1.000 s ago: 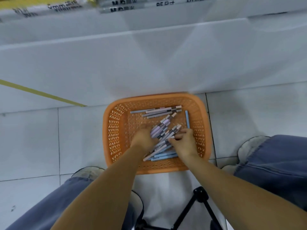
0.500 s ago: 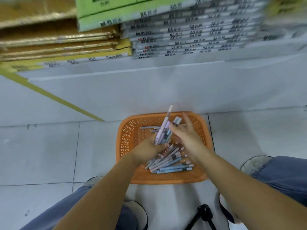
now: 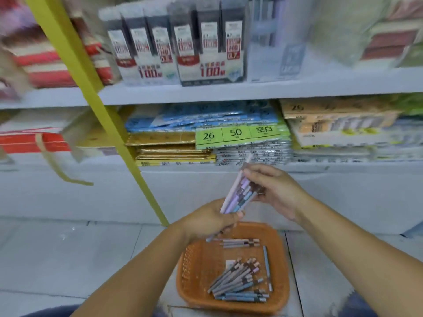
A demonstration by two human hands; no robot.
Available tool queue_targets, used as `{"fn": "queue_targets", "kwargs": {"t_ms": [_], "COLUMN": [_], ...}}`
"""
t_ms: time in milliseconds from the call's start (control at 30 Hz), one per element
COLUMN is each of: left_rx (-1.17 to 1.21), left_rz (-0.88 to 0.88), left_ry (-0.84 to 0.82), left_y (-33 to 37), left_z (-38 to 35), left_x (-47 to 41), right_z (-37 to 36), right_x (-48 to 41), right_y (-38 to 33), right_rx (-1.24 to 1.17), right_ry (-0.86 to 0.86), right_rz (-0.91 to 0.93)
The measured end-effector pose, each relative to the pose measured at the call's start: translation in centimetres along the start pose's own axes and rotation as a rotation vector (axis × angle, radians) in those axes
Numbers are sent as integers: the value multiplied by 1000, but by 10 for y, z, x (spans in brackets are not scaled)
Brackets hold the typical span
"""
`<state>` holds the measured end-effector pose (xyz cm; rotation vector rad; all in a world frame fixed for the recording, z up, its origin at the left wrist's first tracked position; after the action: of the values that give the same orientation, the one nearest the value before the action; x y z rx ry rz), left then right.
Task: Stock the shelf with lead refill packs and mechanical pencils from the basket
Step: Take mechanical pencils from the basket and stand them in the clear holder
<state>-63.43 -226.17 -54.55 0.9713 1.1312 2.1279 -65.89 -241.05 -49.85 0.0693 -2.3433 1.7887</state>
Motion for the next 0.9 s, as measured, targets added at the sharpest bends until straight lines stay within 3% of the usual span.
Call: {"fn": "queue_targets", "kwargs": {"t_ms": [167,267,400,533,767,900], "left_rx": [-23,-79,-3,178,330,354], "left_rz": [-56,-77,-97,-165,-352,-365], "left_ry": [39,89,266,435,346,496], "left_y": [50,66,84,115,202,231], "left_z": [28,45,68,86,93,120], "left_x": [27,41,53,58,49,39], "right_z": [-18,-13,-3,-4,-23,-14], "right_x": [12,19,36,47,48,43], "right_y": [-68,-111,-167,-203,-251,-306], "right_rx": [166,102,-34,74,240,256], "right_ry": [25,81,161,174,122,169], "right_rz": [146,289,454,542,701,862]}}
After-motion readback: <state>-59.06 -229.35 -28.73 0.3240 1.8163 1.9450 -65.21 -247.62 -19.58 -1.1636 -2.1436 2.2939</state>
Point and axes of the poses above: each hand's wrist, its own x-axis away from the middle knuckle, its own z-axis out of the back of the hand, y = z × x, the point moved 6 cm from there along -x, towards the middle knuckle, and after that the axes turned 4 degrees about -x, right-handed, at the moved point
